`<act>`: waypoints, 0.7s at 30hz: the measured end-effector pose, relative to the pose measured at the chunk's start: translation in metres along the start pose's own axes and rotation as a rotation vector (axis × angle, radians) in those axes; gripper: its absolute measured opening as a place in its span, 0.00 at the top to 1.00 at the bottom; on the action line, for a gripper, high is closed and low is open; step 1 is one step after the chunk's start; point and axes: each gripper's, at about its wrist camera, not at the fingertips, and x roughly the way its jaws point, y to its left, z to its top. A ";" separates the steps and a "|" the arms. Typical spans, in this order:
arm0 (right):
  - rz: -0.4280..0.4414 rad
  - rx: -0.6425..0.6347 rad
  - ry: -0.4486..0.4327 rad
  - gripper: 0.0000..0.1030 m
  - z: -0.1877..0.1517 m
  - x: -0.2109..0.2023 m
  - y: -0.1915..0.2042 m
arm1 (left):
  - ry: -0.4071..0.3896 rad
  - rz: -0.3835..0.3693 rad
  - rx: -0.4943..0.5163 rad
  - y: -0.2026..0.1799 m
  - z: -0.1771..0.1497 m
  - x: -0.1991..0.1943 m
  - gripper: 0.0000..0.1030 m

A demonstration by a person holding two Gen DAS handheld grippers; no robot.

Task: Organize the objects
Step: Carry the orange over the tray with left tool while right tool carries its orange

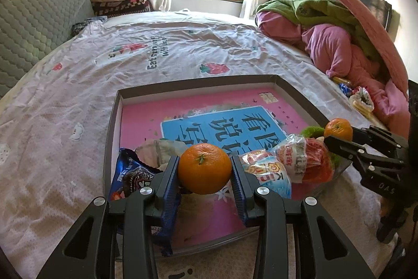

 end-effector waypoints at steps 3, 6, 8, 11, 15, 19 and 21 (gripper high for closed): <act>-0.008 -0.016 0.005 0.63 -0.002 0.003 0.002 | 0.003 0.005 0.014 -0.002 -0.001 0.002 0.62; -0.019 -0.039 0.004 0.63 -0.004 0.003 0.006 | 0.009 0.001 0.026 -0.005 -0.002 0.003 0.62; -0.030 -0.057 0.001 0.63 -0.005 0.003 0.009 | 0.010 0.004 0.030 -0.006 -0.003 0.003 0.62; -0.034 -0.074 -0.004 0.63 -0.006 0.002 0.013 | 0.009 0.014 0.032 -0.007 -0.003 0.003 0.62; -0.041 -0.086 -0.007 0.63 -0.006 0.002 0.016 | 0.008 0.029 0.038 -0.008 -0.004 0.003 0.62; -0.055 -0.107 -0.009 0.63 -0.007 0.001 0.019 | 0.007 0.043 0.047 -0.011 -0.004 0.003 0.62; -0.051 -0.105 -0.008 0.63 -0.006 0.001 0.018 | 0.007 0.044 0.045 -0.010 -0.004 0.002 0.62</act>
